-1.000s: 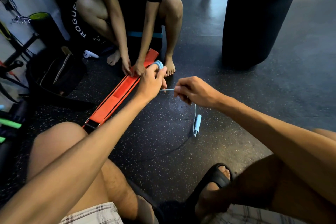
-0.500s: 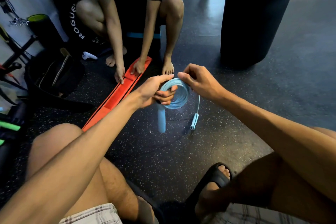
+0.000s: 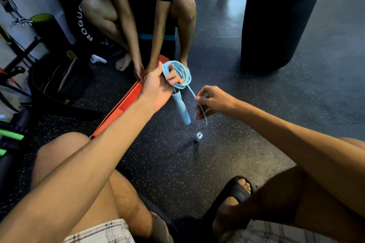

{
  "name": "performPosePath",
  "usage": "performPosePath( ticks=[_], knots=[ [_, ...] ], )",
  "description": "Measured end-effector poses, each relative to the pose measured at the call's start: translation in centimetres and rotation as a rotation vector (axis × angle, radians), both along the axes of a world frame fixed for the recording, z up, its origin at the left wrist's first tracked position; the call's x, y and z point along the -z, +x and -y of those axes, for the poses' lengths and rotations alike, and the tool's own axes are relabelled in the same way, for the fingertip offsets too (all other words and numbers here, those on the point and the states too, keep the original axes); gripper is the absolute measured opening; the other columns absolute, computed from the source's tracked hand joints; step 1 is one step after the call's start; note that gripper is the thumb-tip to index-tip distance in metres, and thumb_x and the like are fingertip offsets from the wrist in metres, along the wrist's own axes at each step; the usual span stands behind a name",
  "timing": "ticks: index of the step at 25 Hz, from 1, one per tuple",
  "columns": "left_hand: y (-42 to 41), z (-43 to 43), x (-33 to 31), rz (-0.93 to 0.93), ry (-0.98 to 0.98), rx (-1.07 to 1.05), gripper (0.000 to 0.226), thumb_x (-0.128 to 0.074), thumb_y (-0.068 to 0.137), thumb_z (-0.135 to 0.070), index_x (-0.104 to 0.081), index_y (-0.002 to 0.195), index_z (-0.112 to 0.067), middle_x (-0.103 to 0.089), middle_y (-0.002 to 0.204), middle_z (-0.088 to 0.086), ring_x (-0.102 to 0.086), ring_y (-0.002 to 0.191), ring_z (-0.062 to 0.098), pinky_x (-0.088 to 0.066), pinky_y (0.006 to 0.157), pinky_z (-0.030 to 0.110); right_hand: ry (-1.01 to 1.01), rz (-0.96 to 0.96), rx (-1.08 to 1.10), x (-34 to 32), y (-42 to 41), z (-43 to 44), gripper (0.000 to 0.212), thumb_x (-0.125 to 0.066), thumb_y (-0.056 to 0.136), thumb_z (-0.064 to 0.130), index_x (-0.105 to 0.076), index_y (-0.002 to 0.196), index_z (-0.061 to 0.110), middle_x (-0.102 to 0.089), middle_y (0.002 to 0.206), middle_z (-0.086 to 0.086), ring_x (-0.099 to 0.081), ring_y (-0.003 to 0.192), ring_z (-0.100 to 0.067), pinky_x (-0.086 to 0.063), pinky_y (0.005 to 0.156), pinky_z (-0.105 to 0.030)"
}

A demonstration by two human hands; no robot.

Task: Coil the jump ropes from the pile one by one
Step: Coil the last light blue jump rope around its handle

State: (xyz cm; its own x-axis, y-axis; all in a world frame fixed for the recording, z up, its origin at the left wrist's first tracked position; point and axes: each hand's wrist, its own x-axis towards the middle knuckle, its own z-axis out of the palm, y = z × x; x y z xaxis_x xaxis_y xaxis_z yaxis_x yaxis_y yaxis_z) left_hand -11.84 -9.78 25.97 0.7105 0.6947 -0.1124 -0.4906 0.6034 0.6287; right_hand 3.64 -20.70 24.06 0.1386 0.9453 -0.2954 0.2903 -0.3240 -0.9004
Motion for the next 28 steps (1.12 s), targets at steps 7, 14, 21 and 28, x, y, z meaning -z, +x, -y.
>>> performPosePath(
  ticks=[7, 14, 21, 28],
  knots=[
    [0.7, -1.3, 1.7, -0.329, 0.433, -0.372, 0.035, -0.03, 0.106, -0.023, -0.049, 0.081, -0.005, -0.053, 0.046, 0.0, -0.052, 0.041, 0.016, -0.046, 0.05, 0.027, -0.17, 0.077, -0.296, 0.7, -1.1, 1.0, 0.014, -0.058, 0.097, 0.015, -0.053, 0.096, 0.003, -0.073, 0.087, -0.025, -0.071, 0.081, -0.039, -0.059, 0.075, -0.045],
    [0.3, -0.5, 3.2, -0.953, 1.21, -0.187, 0.031, -0.045, 0.101, -0.024, -0.061, 0.084, -0.004, -0.068, 0.059, 0.012, -0.059, 0.046, 0.011, -0.044, 0.056, 0.02, 0.059, 0.107, -0.287, -1.3, -1.6, 0.6, 0.027, -0.047, 0.102, 0.015, -0.06, 0.099, -0.007, -0.061, 0.075, -0.016, -0.062, 0.065, -0.03, -0.056, 0.072, -0.049],
    [0.1, 0.3, 2.8, -0.897, 0.926, 0.407, 0.056, -0.028, 0.106, -0.032, -0.055, 0.065, -0.006, -0.036, 0.041, 0.004, -0.031, 0.031, 0.012, -0.03, 0.041, 0.022, 0.26, 0.274, -0.151, -2.2, -0.5, 0.2, 0.026, -0.059, 0.097, 0.019, -0.064, 0.087, -0.004, -0.056, 0.061, -0.01, -0.05, 0.051, -0.018, -0.041, 0.046, -0.026],
    [-0.6, 0.3, 1.7, -0.603, 0.586, 0.602, 0.047, -0.031, 0.102, -0.033, -0.052, 0.068, -0.008, -0.021, 0.039, -0.002, -0.016, 0.033, 0.012, -0.028, 0.048, 0.029, 0.348, 0.255, 0.039, -1.2, 0.1, -1.0, 0.025, -0.06, 0.096, 0.024, -0.054, 0.085, 0.002, -0.059, 0.066, -0.008, -0.055, 0.055, -0.011, -0.049, 0.052, -0.028]
  ],
)
